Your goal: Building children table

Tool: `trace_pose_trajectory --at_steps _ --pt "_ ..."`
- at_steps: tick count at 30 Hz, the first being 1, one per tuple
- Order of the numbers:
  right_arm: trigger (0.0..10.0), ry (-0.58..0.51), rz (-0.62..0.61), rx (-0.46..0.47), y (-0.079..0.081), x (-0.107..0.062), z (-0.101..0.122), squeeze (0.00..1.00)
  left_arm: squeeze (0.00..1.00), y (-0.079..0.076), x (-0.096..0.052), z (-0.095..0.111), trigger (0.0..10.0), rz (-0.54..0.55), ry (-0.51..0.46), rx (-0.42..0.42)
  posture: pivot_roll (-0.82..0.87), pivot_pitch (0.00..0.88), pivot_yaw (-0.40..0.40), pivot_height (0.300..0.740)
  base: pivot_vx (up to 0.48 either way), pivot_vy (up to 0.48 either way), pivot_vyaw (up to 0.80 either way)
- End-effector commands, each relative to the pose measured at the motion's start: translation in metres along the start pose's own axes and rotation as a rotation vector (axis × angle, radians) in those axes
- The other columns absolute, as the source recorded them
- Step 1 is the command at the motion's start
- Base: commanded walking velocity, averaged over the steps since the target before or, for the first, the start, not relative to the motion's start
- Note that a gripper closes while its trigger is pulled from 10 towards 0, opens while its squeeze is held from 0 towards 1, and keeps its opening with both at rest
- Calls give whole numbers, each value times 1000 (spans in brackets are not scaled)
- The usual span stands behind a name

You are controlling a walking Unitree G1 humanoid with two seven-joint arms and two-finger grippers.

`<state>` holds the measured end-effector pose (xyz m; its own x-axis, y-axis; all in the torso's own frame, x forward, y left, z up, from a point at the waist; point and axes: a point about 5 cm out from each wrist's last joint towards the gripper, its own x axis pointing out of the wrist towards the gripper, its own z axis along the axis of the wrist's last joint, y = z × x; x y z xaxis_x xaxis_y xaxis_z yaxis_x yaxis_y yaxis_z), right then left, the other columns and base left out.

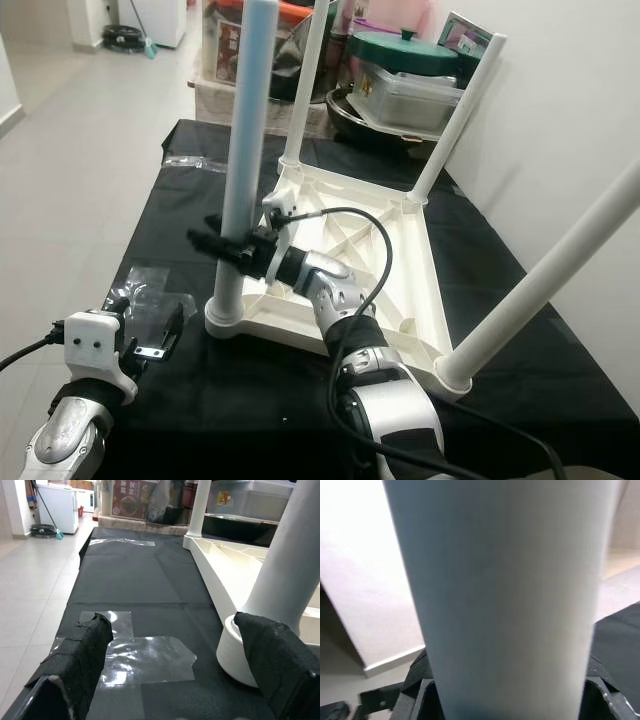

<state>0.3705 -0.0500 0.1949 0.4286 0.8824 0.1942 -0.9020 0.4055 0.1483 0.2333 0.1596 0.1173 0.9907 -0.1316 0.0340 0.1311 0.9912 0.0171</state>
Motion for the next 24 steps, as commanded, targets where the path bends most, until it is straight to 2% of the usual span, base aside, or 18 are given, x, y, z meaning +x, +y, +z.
trace_pose_trajectory --at_steps 1,2,3,4,5,6,7,8,11,13,14,16,17,19,20,22,23,24 --pt "0 -6 -133 19 -10 -6 -1 0 0 -5 -1 -1 10000 -13 8 -2 148 0 -224 740 0 0 0" --pt "0 104 -641 52 -35 -25 -16 0 0 -5 -2 -2 10000 -16 12 -8 127 0 -209 740 0 0 0" --pt "0 104 -641 52 -35 -25 -16 0 0 -5 -2 -2 10000 -16 12 -8 127 0 -209 740 0 0 0" --pt "0 169 -895 52 -45 -42 -24 0 0 -5 -2 -3 10000 -19 15 -10 127 0 -209 740 0 0 0" --pt "0 169 -895 52 -45 -42 -24 0 0 -5 -2 -3 10000 -19 15 -10 127 0 -209 740 0 0 0" --pt "0 225 -1114 39 -53 -61 -32 0 0 -5 -2 -3 10000 -23 17 -12 127 0 -209 740 0 0 0" --pt "0 225 -1114 39 -53 -61 -32 0 0 -5 -2 -3 10000 -23 17 -12 127 0 -209 740 0 0 0" --pt "0 215 -1224 30 -50 -73 -34 0 0 -6 -2 -3 10000 -28 20 -13 112 0 -188 740 0 0 0" --pt "0 178 -1355 -21 -42 -87 -25 0 0 -6 -1 -4 10000 -39 24 -13 107 0 -179 740 0 0 0" --pt "0 169 -1350 -52 -40 -86 -18 0 0 -6 -1 -4 10000 -42 26 -13 101 0 -174 740 0 0 0" --pt "4863 148 -1243 -38 -37 -72 -14 0 0 -6 -1 -5 10000 -43 26 -12 101 0 -175 740 0 0 0" --pt "4863 135 -1166 -23 -35 -63 -12 0 0 -6 -1 -5 10000 -43 26 -12 101 0 -175 740 0 0 0" --pt "10000 108 -1125 -6 -34 -55 -9 0 0 -5 0 -5 10000 -43 26 -10 104 0 -176 740 0 0 0" --pt "10000 108 -1125 -6 -34 -55 -9 0 0 -5 0 -5 10000 -43 26 -10 104 0 -176 740 0 0 0" --pt "10000 41 -1094 -9 -37 -48 4 1000 0 -4 0 -4 10000 -36 23 -3 120 0 -188 740 0 0 0" --pt "10000 12 -1076 -16 -41 -45 13 1000 0 -4 0 -4 10000 -32 22 -1 120 0 -188 740 0 0 0" --pt "10000 2 -1014 -5 -45 -42 23 827 0 -3 1 -4 10000 -30 20 0 123 0 -190 740 0 0 0" --pt "10000 2 -1014 -5 -45 -42 23 827 0 -3 1 -4 10000 -30 20 0 123 0 -190 740 0 0 0"
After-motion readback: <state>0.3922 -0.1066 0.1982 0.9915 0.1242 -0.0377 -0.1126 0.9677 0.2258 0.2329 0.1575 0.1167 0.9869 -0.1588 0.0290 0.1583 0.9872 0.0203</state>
